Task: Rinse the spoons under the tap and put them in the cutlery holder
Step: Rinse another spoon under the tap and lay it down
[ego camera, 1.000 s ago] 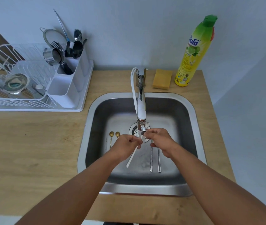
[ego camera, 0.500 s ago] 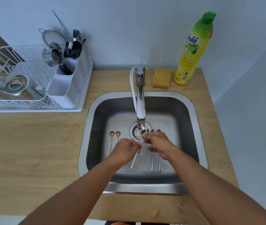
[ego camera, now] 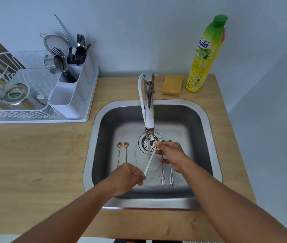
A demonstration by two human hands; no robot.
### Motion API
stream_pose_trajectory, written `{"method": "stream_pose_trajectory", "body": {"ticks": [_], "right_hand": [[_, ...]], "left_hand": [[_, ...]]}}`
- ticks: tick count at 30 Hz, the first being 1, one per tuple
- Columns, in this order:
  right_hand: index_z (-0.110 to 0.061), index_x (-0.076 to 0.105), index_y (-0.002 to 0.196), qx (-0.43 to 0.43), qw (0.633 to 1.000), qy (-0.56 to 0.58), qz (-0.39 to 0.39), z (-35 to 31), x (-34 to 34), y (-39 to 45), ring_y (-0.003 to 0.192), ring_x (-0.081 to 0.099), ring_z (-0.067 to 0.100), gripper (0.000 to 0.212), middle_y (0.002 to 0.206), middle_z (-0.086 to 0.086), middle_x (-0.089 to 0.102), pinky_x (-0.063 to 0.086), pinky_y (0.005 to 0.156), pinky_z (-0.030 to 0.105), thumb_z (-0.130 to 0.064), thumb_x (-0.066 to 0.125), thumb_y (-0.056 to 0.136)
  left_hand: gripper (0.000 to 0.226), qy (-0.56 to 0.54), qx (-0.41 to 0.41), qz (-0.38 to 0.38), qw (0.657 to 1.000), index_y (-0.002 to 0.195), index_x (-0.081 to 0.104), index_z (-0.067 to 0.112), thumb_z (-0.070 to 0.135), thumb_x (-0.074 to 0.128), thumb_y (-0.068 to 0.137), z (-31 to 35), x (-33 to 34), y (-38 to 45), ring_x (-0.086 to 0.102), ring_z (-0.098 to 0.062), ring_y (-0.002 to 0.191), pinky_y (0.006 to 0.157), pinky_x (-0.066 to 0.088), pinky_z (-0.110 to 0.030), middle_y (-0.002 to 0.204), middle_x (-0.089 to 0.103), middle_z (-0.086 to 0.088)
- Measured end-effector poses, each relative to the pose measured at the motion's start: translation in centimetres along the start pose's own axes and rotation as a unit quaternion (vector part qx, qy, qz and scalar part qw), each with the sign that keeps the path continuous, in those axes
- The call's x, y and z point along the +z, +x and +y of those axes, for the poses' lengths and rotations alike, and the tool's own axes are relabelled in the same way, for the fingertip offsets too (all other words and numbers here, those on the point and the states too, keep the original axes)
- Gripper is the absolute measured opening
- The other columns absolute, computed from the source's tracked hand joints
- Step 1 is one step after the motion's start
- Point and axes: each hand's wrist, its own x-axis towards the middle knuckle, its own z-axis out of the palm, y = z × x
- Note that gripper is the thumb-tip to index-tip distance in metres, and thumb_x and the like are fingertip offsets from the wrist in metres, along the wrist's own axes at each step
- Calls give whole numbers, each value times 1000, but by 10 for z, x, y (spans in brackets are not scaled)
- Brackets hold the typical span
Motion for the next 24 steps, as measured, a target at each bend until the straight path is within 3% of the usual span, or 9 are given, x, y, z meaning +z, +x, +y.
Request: {"method": "stream_pose_trajectory", "body": {"ticks": [3,6,9,12,14,19,24], "right_hand": [[-16,75,103,-48,994,-88,-44,-6,-3,-7,89,73,7,22,99,-9,81,56,68,29,-36,66,101],[-17,74,93,-86,983,-157,-49,-13,-8,-10,75,69,6,20,89,-9,78,52,65,27,-34,67,100],[-19,74,83,-105,973,-207,-6,-16,-20,-5,70,67,10,18,85,-4,77,51,63,25,-29,69,98],[-15,76,80,-98,964,-243,44,-13,-37,4,81,71,16,19,86,0,80,58,80,37,-24,70,97],[-12,77,81,-88,960,-256,72,-7,-44,8,87,74,18,20,87,2,80,59,85,40,-21,70,97],[-9,77,89,-56,951,-285,108,10,-50,20,85,70,23,18,93,9,77,56,82,35,-24,71,97],[-16,71,79,-24,944,-299,136,22,-52,31,78,65,24,22,79,5,70,49,73,28,-20,67,100]], "left_hand": [[13,62,-6,-8,998,96,83,26,27,70,97,-11,-8,4,73,-4,87,89,56,-26,98,80,13],[18,114,-18,78,990,99,83,18,26,66,98,-17,-17,23,75,-15,88,85,59,-33,99,80,1],[20,133,-44,148,979,97,82,15,28,66,97,-20,-22,44,74,-21,86,82,59,-36,98,79,-6],[18,133,-69,195,969,89,81,18,31,70,94,-23,-21,62,71,-17,75,76,60,-33,93,79,-4],[18,134,-88,213,964,93,80,19,34,72,92,-24,-18,71,71,-20,78,78,61,-35,94,77,-4],[23,169,-115,241,949,96,76,17,40,71,92,-31,-8,84,67,-21,76,71,59,-34,89,71,-4],[28,174,-144,240,944,89,72,16,43,69,91,-43,-8,92,67,-24,75,67,55,-33,87,68,-5]]}}
